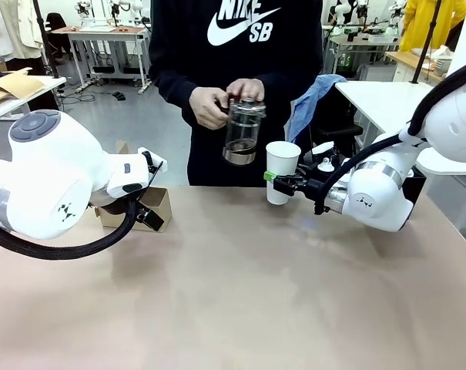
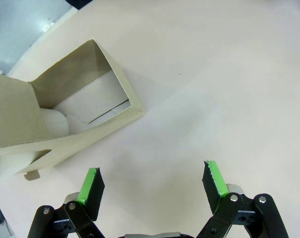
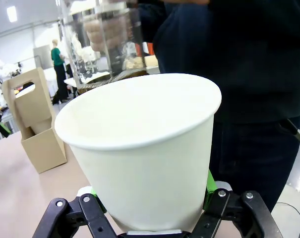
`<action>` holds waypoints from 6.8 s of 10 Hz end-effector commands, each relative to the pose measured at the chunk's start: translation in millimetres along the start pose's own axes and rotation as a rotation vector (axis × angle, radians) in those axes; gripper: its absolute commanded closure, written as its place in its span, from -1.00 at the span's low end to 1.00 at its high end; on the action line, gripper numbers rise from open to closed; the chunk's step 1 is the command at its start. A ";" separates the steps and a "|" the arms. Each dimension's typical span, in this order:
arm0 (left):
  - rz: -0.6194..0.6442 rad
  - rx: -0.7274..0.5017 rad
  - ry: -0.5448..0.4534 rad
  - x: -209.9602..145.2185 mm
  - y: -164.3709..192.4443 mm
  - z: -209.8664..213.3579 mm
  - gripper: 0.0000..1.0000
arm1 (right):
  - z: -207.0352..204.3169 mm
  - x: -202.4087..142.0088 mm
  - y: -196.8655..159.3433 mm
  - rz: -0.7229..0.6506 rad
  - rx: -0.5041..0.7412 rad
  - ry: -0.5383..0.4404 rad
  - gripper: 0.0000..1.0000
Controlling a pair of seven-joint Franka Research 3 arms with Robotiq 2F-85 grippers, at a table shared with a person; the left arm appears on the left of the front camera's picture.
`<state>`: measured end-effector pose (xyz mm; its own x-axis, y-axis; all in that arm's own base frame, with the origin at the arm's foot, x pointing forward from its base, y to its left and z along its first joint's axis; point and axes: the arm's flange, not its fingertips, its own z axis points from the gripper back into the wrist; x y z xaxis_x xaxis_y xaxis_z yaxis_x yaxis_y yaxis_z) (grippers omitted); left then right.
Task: Pour a drink into a cup and package it in a carrier.
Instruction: When a person places the Paper Cup Lid on the 600 ml Paper Cup , lift the 600 ml Paper Cup.
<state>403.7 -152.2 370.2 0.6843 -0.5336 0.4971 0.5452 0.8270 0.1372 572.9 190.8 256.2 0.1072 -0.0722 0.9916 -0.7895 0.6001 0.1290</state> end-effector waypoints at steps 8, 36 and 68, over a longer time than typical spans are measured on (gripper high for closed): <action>0.000 -0.001 -0.001 -0.1 0.2 0.2 -1.00 | -2.0 3.0 2.7 -0.007 -0.016 -0.013 -0.61; 0.000 -0.001 -0.001 -0.1 0.2 0.2 -1.00 | -2.0 3.0 2.7 -0.007 -0.016 -0.013 -0.61; 0.000 -0.001 -0.001 -0.1 0.2 0.2 -1.00 | 2.5 39.2 8.4 -0.005 0.031 0.005 -0.61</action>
<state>403.7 -152.2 370.2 0.6843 -0.5336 0.4971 0.5452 0.8270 0.1372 571.6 190.6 266.7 0.1029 -0.0684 0.9923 -0.7973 0.5908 0.1234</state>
